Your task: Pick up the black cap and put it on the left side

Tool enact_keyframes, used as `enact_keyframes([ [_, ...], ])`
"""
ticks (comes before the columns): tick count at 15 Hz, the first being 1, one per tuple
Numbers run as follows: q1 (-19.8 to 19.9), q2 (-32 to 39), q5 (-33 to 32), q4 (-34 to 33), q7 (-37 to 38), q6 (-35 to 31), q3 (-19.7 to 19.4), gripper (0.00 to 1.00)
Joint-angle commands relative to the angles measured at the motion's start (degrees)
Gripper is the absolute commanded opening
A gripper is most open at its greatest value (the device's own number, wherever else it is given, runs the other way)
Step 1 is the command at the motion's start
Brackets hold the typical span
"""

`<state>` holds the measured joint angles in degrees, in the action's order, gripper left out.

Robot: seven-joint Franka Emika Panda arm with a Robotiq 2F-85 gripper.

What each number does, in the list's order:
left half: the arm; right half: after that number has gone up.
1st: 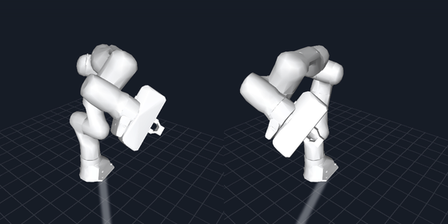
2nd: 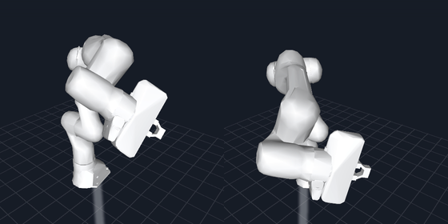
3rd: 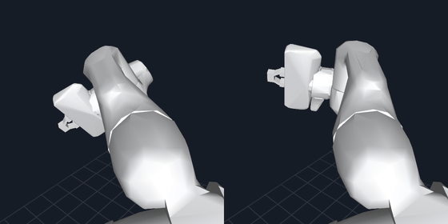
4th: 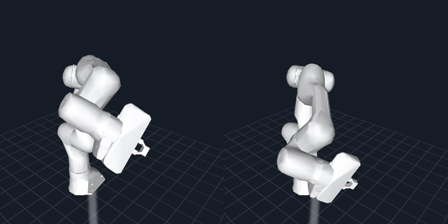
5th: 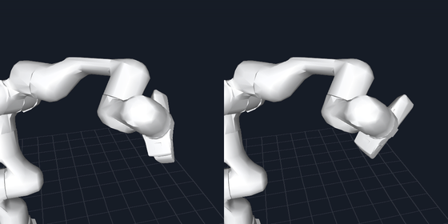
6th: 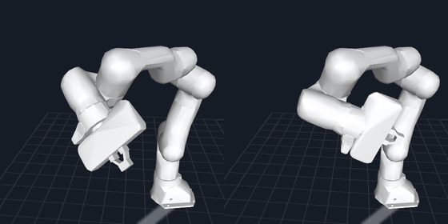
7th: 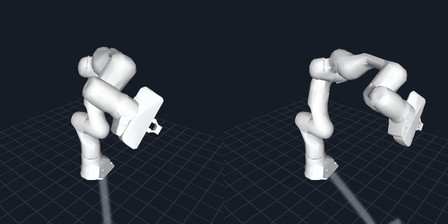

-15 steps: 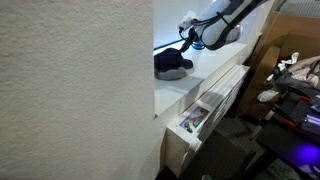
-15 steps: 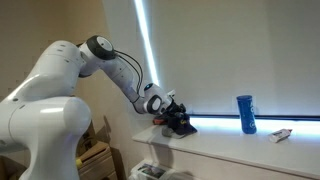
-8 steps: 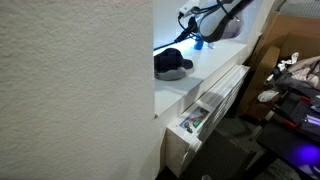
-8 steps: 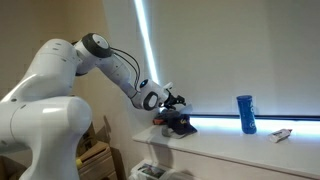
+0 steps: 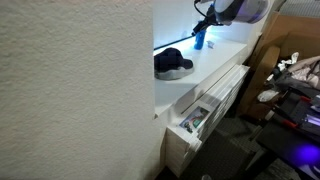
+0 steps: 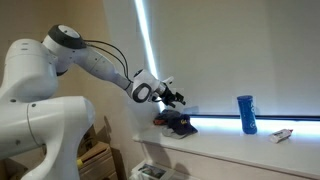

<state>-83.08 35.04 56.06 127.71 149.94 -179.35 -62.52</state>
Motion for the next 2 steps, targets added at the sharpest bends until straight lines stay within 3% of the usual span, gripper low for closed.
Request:
enact_keyframes([
  [1,-2.7,0.0,-0.1,1.3,0.5,2.0,-3.3,1.00],
  [2,-4.3,-0.1,-0.1,2.1,0.5,2.8,-5.2,1.00],
])
